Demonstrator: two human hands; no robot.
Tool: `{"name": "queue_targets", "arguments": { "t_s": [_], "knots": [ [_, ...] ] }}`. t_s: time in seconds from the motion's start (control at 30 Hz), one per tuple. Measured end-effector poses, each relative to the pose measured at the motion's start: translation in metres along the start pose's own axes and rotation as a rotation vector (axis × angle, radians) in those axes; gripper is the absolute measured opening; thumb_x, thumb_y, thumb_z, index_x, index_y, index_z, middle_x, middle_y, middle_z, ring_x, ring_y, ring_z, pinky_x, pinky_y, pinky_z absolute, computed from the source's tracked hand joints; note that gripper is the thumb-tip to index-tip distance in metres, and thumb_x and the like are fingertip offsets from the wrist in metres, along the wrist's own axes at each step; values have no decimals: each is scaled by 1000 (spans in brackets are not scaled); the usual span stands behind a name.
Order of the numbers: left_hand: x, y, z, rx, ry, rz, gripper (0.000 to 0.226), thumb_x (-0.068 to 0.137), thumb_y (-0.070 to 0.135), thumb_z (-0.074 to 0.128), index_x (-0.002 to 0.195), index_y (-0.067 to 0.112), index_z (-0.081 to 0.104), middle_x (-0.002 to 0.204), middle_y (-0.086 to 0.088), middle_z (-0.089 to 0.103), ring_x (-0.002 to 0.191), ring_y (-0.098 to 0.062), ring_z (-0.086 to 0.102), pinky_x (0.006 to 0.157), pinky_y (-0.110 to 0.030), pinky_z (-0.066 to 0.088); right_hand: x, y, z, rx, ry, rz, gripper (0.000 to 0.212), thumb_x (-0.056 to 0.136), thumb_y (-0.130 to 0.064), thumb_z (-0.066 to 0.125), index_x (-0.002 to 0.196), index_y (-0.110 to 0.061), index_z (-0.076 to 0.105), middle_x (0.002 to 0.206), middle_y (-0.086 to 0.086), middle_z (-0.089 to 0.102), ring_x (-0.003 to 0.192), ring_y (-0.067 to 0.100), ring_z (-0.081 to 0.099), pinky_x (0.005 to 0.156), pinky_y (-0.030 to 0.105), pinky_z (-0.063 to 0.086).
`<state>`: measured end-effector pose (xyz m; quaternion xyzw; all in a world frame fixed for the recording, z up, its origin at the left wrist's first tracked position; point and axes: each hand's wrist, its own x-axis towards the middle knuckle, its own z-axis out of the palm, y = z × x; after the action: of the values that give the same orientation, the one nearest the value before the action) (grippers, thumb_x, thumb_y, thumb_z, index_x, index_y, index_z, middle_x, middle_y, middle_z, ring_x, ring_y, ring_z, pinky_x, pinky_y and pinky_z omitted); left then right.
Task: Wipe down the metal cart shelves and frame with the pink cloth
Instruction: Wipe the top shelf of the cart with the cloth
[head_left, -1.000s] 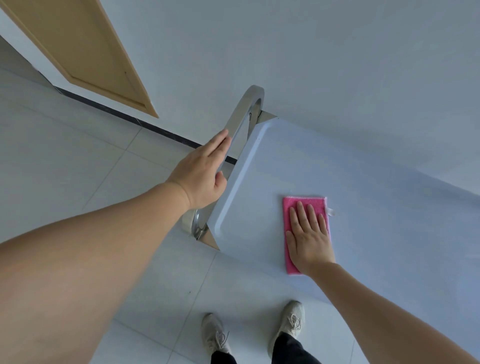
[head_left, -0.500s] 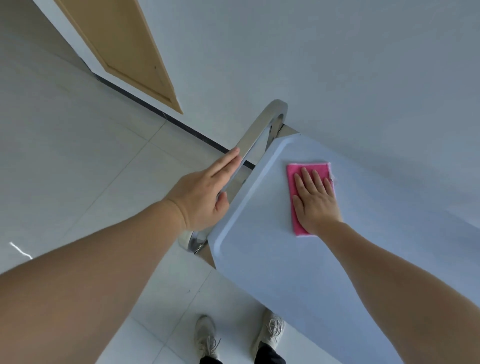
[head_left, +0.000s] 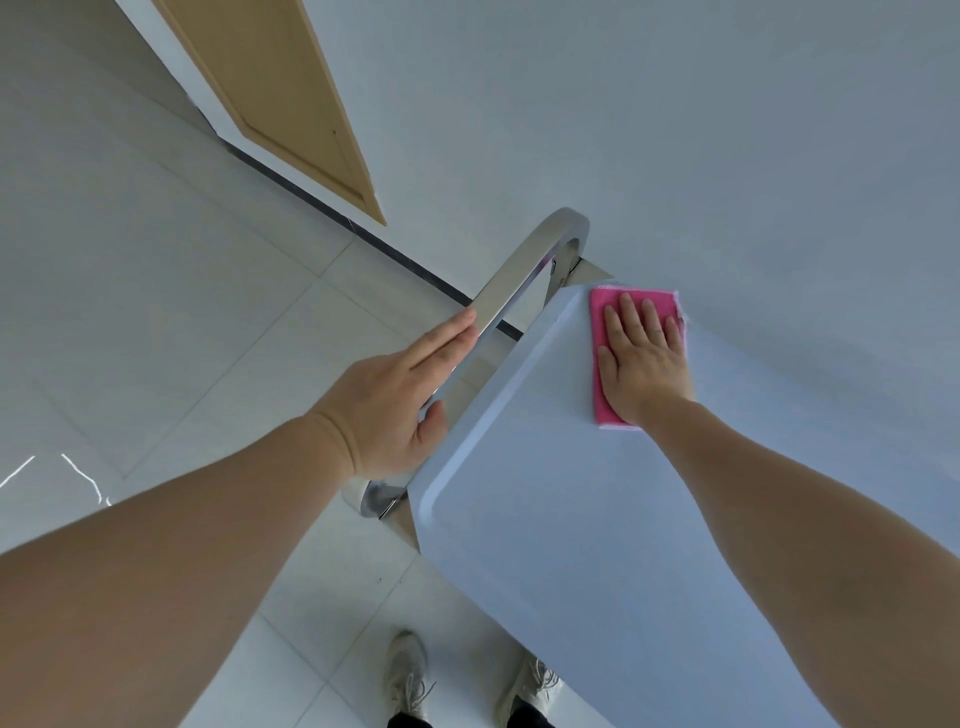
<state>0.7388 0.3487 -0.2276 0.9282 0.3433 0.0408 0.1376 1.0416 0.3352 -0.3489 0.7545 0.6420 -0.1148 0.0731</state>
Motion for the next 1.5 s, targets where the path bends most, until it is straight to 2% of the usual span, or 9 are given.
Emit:
{"name": "queue_targets", "arguments": {
  "t_s": [0.37,0.57,0.77,0.87,0.93,1.07,1.3,1.43,1.5],
  "knots": [
    [0,-1,1,17,32,2,70,77,26,35,145,12,33,156,5,21,51,-19,52,45,-27,42,-13,-25,5,73,8,84,60,100,-40,12,153,-17,0,161,2,-5,148,24,-8,120,42,-6],
    [0,-4,1,21,46,33,67,77,27,36,140,7,42,153,-2,30,46,-20,46,50,-24,30,-63,-68,23,98,10,76,71,90,-45,-5,153,-16,3,161,3,-2,148,25,-5,119,39,-8],
    [0,-5,-1,-12,63,51,66,77,27,35,140,8,41,153,-2,29,47,-21,49,50,-23,32,-113,-106,37,148,33,82,63,96,-43,8,152,-14,11,160,4,8,148,26,2,118,38,-8],
    [1,-7,0,-60,70,53,66,77,26,34,140,8,41,153,-1,28,55,-25,58,49,-25,39,-139,-126,47,136,48,82,58,98,-41,19,149,-13,19,157,6,20,144,24,9,116,41,2],
    [1,-8,1,-93,72,53,66,77,25,32,141,10,39,154,2,26,63,-26,63,49,-29,45,-156,-138,51,121,58,67,57,97,-40,27,147,-12,31,153,7,31,142,27,23,114,42,9],
    [0,-10,4,-155,81,51,66,79,26,30,144,14,35,155,9,19,91,-22,66,56,-33,52,-178,-150,56,87,47,17,57,95,-41,33,143,-12,42,148,7,41,137,31,38,113,42,9],
    [1,-8,3,-169,76,53,66,80,26,28,145,14,31,155,12,15,98,-20,64,57,-34,53,-171,-141,55,89,-1,-39,58,95,-43,30,145,-13,39,150,7,39,139,30,35,111,44,14],
    [1,-9,6,-171,65,55,66,82,26,28,146,16,28,156,15,12,103,-24,63,59,-40,55,-154,-125,53,80,-3,-120,58,97,-44,26,147,-16,31,154,3,30,142,28,29,112,45,12],
    [1,-8,6,-172,70,46,65,82,26,28,146,16,29,156,14,14,106,-23,61,60,-39,55,-139,-116,46,80,-18,-142,59,97,-46,19,149,-18,18,156,0,16,145,26,19,114,44,5]
  ]
}}
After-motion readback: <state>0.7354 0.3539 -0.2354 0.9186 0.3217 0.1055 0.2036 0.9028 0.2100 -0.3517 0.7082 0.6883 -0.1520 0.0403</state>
